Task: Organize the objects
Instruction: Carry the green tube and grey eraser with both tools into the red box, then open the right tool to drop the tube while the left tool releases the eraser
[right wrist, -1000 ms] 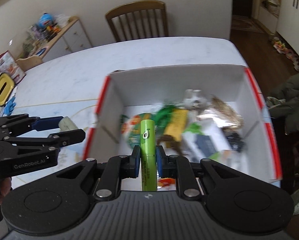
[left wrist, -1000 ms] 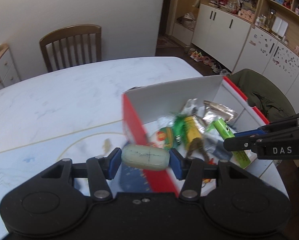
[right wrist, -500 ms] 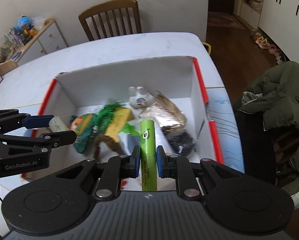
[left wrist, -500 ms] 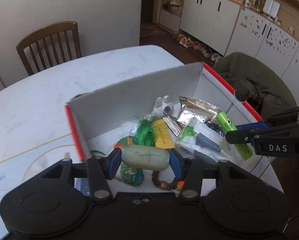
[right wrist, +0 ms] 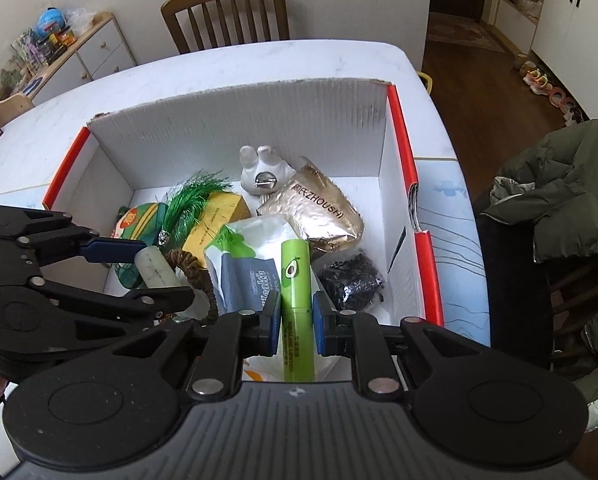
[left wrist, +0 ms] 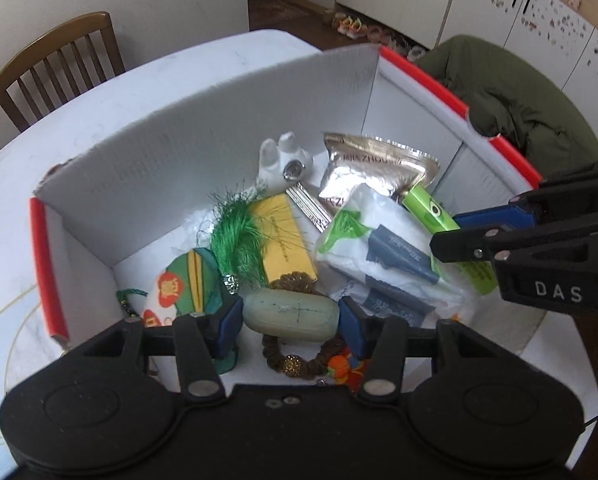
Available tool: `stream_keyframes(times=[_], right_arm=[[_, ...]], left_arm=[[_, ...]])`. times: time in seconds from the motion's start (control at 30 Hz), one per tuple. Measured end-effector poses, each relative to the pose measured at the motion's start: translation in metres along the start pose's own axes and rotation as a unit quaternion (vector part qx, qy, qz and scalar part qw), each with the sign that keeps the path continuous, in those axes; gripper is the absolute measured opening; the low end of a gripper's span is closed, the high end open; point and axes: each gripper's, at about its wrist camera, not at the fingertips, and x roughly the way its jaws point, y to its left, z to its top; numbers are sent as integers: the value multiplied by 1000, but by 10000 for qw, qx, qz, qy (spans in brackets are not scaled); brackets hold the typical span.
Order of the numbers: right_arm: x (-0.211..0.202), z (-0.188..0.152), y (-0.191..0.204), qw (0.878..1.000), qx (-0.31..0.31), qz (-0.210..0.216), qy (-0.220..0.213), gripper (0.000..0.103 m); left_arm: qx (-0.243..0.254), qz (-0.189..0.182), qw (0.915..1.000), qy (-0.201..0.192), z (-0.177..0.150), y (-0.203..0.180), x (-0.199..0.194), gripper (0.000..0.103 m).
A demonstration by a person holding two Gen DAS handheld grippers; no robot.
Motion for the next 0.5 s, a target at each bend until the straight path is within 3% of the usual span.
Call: stream_keyframes(times=[0.5], right_arm=[[5,0,-3,9998,11,169,94,16]], left_arm=[[-227,-178,9960,849,5,9,27,50]])
